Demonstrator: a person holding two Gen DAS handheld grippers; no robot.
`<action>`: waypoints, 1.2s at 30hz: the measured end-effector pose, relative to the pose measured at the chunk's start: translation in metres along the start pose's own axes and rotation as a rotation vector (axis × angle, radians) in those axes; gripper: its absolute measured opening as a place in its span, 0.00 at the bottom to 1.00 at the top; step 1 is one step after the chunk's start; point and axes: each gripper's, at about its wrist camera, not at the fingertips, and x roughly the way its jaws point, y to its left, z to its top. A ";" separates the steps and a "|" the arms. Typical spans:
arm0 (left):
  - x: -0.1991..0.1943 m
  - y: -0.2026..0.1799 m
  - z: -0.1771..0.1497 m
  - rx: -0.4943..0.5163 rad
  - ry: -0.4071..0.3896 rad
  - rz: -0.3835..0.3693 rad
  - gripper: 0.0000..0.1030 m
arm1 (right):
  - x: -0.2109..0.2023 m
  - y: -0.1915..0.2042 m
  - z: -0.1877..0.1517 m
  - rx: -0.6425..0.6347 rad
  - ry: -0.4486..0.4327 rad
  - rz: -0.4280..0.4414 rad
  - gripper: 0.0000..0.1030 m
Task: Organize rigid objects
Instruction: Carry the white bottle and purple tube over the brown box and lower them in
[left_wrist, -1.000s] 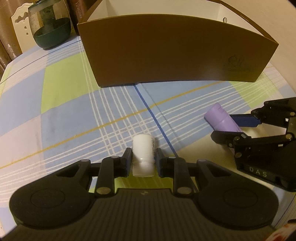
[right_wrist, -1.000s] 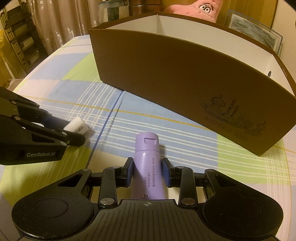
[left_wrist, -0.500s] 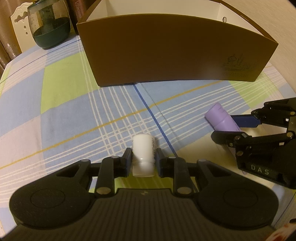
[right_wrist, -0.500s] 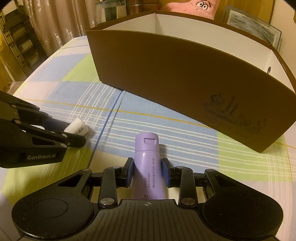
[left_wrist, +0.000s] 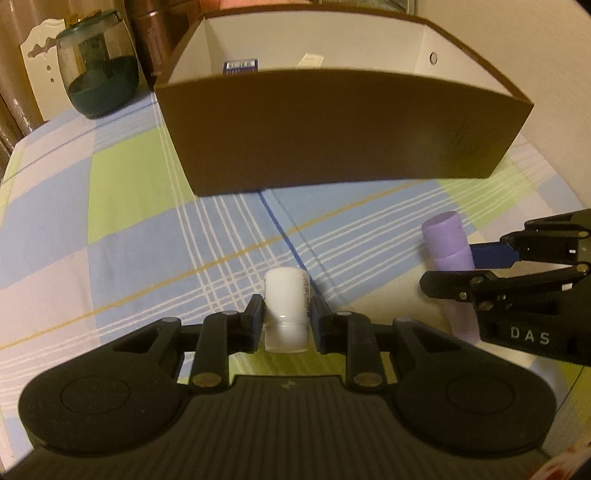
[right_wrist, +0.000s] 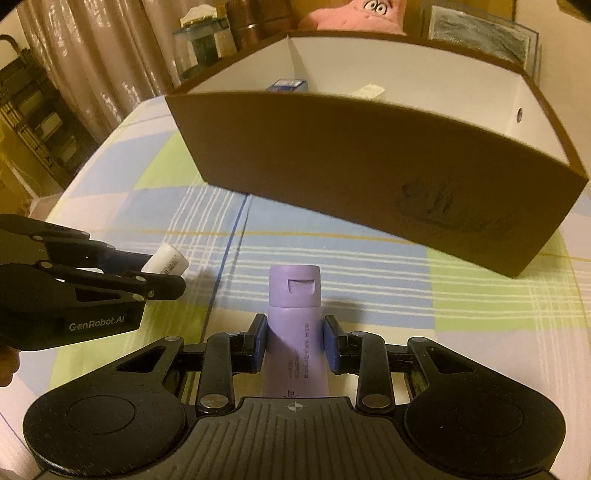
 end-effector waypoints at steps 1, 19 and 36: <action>-0.003 0.000 0.001 -0.001 -0.007 0.000 0.23 | -0.003 -0.001 0.001 0.003 -0.007 0.002 0.31; -0.068 -0.009 0.055 0.020 -0.173 -0.009 0.23 | -0.087 -0.012 0.043 0.016 -0.233 -0.001 0.31; -0.084 -0.040 0.143 0.116 -0.333 0.003 0.23 | -0.133 -0.047 0.118 0.044 -0.442 -0.063 0.31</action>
